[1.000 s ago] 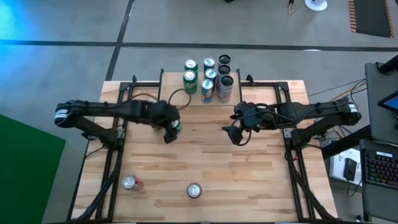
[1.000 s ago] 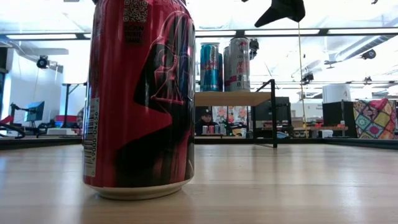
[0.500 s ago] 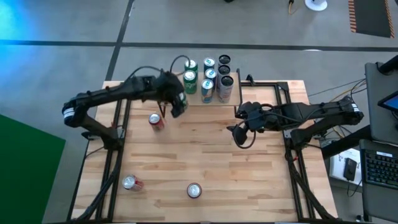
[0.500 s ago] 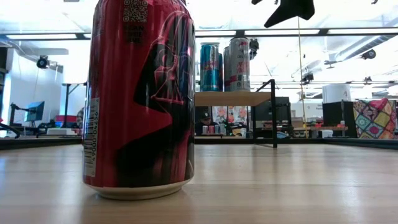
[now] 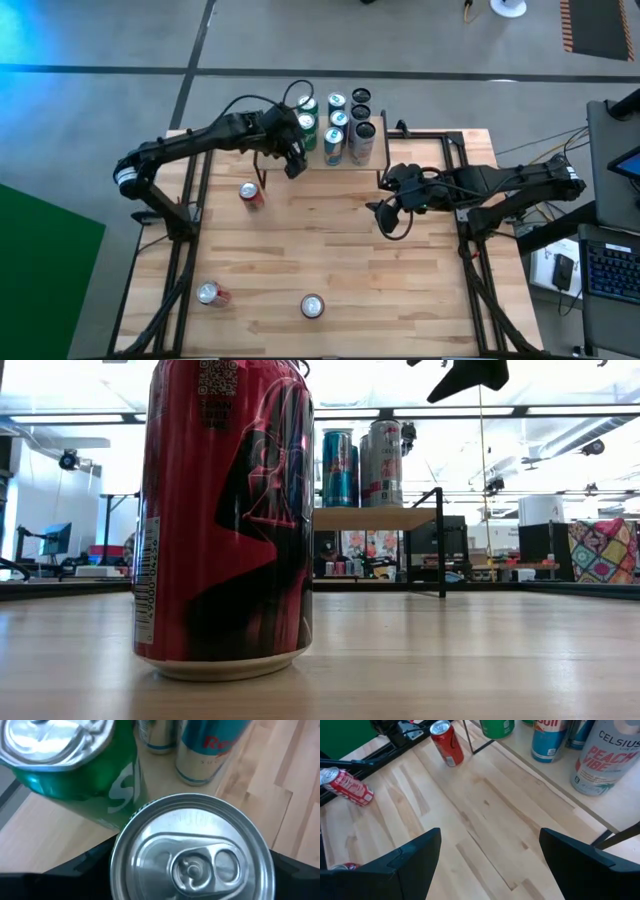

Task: Place canned beverage on shelf
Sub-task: Put the green soda can on the shelf aligned with the other green soda can

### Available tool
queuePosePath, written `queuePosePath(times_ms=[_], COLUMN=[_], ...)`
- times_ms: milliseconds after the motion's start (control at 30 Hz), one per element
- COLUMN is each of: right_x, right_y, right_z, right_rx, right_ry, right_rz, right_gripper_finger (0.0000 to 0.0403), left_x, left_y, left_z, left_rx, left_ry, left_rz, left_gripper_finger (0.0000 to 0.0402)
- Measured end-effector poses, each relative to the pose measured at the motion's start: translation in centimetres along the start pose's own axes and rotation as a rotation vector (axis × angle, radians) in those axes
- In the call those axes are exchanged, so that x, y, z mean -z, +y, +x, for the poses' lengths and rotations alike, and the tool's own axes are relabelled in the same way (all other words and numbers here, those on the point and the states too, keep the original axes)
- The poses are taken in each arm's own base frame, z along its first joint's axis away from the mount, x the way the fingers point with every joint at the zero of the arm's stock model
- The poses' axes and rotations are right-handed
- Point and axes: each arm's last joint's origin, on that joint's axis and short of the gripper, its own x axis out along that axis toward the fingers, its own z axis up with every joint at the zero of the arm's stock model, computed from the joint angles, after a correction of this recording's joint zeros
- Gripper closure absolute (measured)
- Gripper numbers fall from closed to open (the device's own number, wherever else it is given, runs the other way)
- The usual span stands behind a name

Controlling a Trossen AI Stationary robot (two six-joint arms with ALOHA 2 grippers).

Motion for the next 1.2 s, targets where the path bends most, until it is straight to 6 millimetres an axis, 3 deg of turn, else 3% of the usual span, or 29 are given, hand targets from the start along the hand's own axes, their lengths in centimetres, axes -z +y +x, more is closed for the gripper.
queuePosePath(times_ms=[933, 1200], right_x=[0.0, 0.0], right_y=[-0.1, -0.1], right_z=[0.0, 0.0], right_rx=[0.02, 0.02], right_ry=[-0.018, -0.018], right_rz=[0.039, 0.038], right_gripper_finger=[0.0076, 0.0076], left_x=[-0.8, -2.3], left_y=[0.6, 0.7], left_z=[0.5, -1.5], left_rx=[-0.041, -0.039], left_ry=[-0.078, -0.137], left_rz=[-0.094, -0.088], left_gripper_finger=[0.0067, 0.0067])
